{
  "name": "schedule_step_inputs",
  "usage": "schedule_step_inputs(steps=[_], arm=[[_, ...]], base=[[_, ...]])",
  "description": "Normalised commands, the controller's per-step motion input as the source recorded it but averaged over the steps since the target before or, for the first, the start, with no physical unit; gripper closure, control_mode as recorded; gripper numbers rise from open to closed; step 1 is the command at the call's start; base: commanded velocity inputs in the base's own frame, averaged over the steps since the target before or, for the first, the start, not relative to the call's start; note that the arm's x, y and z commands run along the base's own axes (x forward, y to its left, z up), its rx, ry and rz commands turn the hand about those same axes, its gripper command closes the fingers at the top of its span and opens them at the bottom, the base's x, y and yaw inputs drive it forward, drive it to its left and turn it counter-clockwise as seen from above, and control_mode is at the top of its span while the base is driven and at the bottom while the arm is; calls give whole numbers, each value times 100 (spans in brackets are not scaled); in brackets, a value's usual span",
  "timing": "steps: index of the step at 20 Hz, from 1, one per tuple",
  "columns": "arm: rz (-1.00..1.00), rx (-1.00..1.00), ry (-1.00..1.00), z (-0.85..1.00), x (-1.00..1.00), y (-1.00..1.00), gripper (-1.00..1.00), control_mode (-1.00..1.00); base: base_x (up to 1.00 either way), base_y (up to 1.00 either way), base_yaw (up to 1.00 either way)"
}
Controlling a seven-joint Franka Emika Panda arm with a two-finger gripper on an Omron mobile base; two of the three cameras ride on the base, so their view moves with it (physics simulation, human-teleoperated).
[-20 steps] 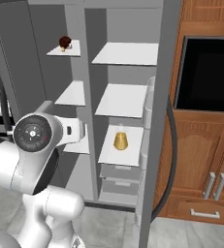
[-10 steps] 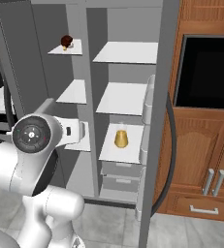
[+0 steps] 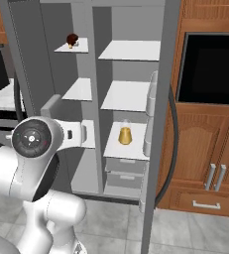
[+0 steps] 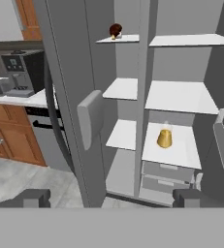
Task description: There's a steak in the fridge that needs to be moved to the freezer for freezing. Pick up the steak from the fridge, place it on any shelf in the freezer, and close the fridge and freezer doors when done.
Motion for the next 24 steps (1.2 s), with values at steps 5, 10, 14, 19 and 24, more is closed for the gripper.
schedule_step_inputs(steps=[5,10,14,19,24], arm=[[0,0,0,0,0,0,-100,-100],[-1,2,0,0,-13,-58,-100,-100],[-1,5,-3,-1,-24,-100,-100,-100],[0,6,-3,-15,-1,-100,-100,-100],[0,3,-7,-30,12,-71,-100,-100]], base=[[0,0,0],[0,0,0],[0,0,0],[0,0,0],[0,0,0]])
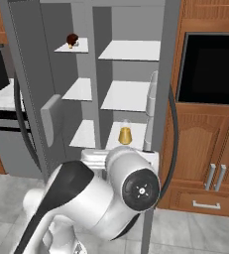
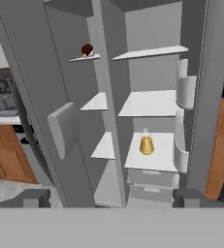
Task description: There's a steak in the fridge that needs to be moved to the freezer for freezing. Pick up the steak from the fridge, place it on any shelf in the freezer, and close the fridge and freezer doors when done.
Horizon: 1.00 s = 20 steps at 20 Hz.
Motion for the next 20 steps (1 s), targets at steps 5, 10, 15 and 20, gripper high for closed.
schedule_step_inputs(steps=[5,10,15,20], arm=[[8,5,-14,-39,12,-43,-100,-100],[18,8,-10,-47,33,-50,-100,-100],[24,10,-2,-32,59,-45,-100,-100],[25,11,0,-25,67,-51,-100,-100]], base=[[0,0,0],[0,0,0],[0,0,0],[0,0,0]])
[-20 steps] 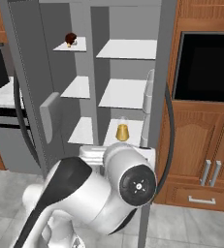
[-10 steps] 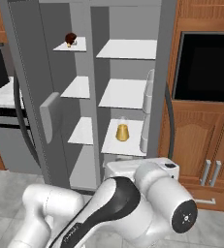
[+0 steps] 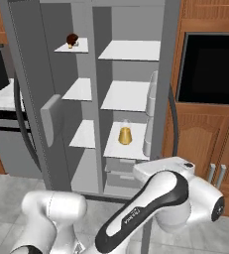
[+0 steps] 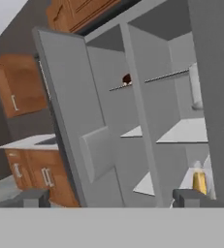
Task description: There's a steak in the fridge that needs to be moved to the freezer for freezing. Pick up the steak from the fridge, place it on any shelf in the freezer, and close the fridge and freezer doors when done.
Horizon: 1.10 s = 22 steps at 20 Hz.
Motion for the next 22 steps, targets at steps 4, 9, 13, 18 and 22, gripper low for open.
schedule_step_inputs(steps=[4,9,13,18,22], arm=[[22,15,-2,-25,47,-63,-100,-100],[17,12,-7,-33,37,-47,-100,-100],[11,6,-3,-42,50,-22,-100,-100],[11,7,0,-38,44,-27,-100,-100],[1,3,0,-32,31,-8,-100,-100]], base=[[0,0,0],[0,0,0],[0,0,0],[0,0,0],[0,0,0]])
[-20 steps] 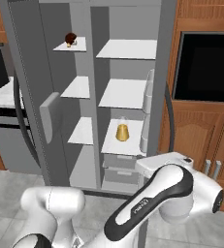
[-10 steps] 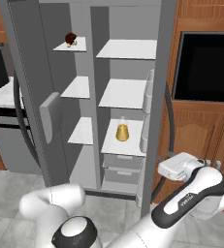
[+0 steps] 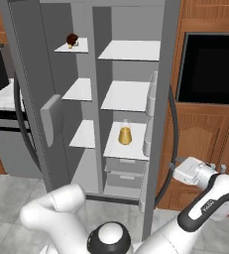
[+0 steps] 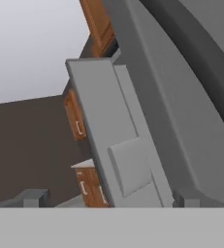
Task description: There's a steak in the fridge that needs to be moved to the freezer for freezing. Pick up the steak from the fridge, place it on any shelf in the freezer, and close the fridge and freezer doors when done.
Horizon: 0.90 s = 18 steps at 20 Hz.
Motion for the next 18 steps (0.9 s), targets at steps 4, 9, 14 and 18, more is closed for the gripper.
schedule_step_inputs(steps=[4,9,14,18], arm=[[0,0,0,-30,46,0,-100,-100],[-2,0,0,-32,45,0,-100,-100],[-10,0,0,-25,32,-17,-100,-100],[-11,0,0,-25,25,-18,-100,-100]], base=[[0,0,0],[0,0,0],[0,0,0],[0,0,0]])
